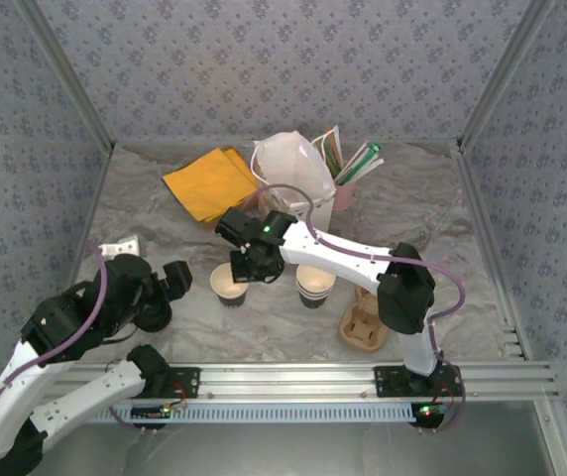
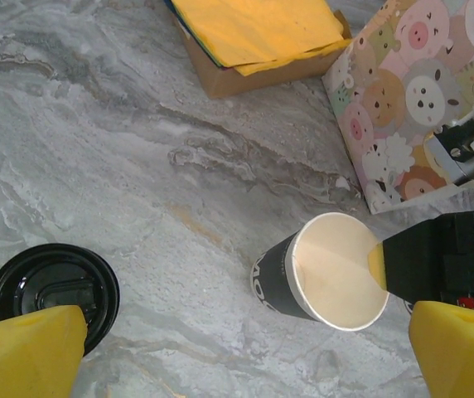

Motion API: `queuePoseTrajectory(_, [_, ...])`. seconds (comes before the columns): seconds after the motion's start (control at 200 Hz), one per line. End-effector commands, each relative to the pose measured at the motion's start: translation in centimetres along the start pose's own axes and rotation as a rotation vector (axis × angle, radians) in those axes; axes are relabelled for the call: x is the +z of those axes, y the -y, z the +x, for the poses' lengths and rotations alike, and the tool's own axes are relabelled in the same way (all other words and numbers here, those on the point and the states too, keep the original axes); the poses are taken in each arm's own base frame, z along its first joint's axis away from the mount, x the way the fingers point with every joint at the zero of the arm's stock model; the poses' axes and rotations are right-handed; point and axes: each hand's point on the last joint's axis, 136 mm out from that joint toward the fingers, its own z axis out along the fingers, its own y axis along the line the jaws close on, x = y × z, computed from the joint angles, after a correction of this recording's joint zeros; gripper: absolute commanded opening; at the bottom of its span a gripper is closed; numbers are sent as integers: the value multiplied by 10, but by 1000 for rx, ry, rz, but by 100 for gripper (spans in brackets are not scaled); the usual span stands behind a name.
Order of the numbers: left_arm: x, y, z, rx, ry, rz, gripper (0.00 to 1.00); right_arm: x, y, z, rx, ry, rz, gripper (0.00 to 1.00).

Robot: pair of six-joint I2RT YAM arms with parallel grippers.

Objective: Pack the takeout coffee

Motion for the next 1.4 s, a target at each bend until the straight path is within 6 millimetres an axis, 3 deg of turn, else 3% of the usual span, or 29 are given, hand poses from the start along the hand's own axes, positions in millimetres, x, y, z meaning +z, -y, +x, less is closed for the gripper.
queuePoseTrajectory(0.0, [0, -5, 8, -7, -33, -12, 100, 10, 9, 4, 18, -20, 16, 0])
queuePoseTrajectory(0.14, [2, -4, 7, -12, -30, -12, 100, 15, 18, 7, 21, -24, 39, 0])
queuePoseTrajectory(0.375, [6, 0, 8, -8, -43, -13, 100, 10, 16, 6, 2, -12, 29, 13])
queuePoseTrajectory(0.62, [11, 3, 8, -5, -53, -28, 100, -23, -2, -8, -40, 52, -37, 37])
queuePoseTrajectory(0.885, [22, -18, 18, -53, -94, -155, 99, -69, -18, -18, -97, 131, -108, 46])
queuePoseTrajectory(1.059, [42, -34, 44, -134, -225, -254, 92, -104, -17, -21, -139, 204, -120, 53])
queuePoseTrajectory(1.219, [66, -50, 72, -249, -401, -331, 80, -122, -3, -21, -150, 254, -125, 62])
queuePoseTrajectory(1.394, [83, -64, 77, -258, -453, -393, 65, -139, 15, -22, -123, 324, -163, 70])
